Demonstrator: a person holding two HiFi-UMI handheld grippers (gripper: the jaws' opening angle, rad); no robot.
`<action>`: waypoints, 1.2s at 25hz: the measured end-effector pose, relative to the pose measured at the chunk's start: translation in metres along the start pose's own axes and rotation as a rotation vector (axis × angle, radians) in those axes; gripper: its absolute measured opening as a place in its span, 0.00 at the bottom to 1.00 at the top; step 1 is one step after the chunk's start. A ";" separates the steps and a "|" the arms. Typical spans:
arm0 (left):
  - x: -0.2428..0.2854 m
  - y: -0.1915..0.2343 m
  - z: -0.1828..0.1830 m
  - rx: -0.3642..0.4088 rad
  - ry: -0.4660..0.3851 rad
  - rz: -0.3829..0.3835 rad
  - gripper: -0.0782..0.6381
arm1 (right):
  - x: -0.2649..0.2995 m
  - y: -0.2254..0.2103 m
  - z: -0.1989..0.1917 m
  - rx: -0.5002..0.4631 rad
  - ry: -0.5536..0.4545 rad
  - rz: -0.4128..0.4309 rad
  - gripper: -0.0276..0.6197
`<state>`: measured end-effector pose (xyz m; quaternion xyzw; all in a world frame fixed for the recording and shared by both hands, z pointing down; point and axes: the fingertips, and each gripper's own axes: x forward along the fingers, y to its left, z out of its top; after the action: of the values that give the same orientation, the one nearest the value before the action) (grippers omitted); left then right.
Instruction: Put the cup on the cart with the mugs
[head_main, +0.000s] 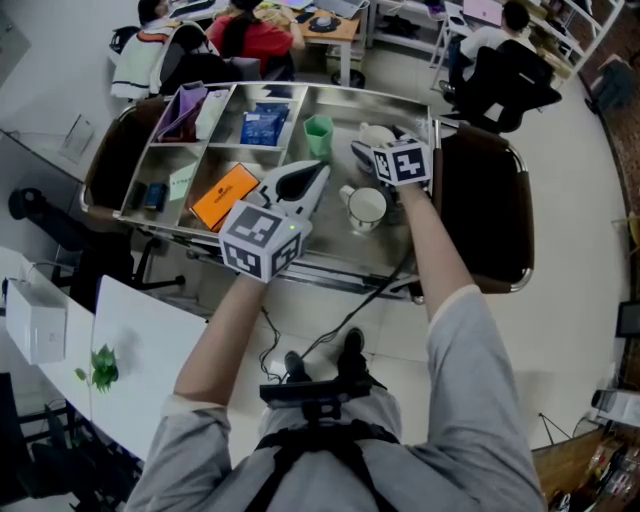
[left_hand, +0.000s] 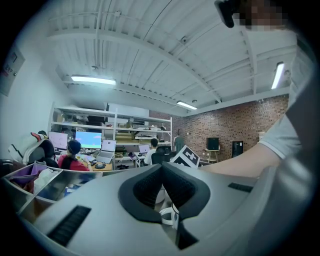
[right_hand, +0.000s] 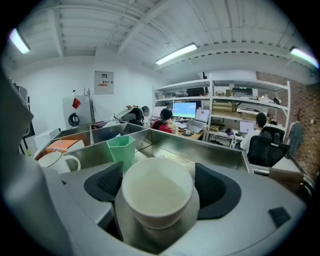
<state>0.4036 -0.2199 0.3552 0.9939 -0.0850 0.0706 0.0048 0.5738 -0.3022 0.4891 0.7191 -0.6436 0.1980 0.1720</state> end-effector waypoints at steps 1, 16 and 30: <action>0.000 0.000 0.000 0.002 -0.001 0.000 0.11 | -0.001 -0.001 0.001 -0.004 -0.004 -0.004 0.73; -0.031 -0.014 0.007 0.026 -0.022 -0.015 0.11 | -0.086 0.007 0.050 0.062 -0.160 -0.085 0.73; -0.113 -0.028 -0.007 0.024 -0.039 -0.030 0.11 | -0.227 0.087 0.043 0.017 -0.295 -0.058 0.32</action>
<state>0.2974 -0.1728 0.3459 0.9962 -0.0691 0.0522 -0.0077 0.4685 -0.1389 0.3363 0.7602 -0.6390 0.0906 0.0753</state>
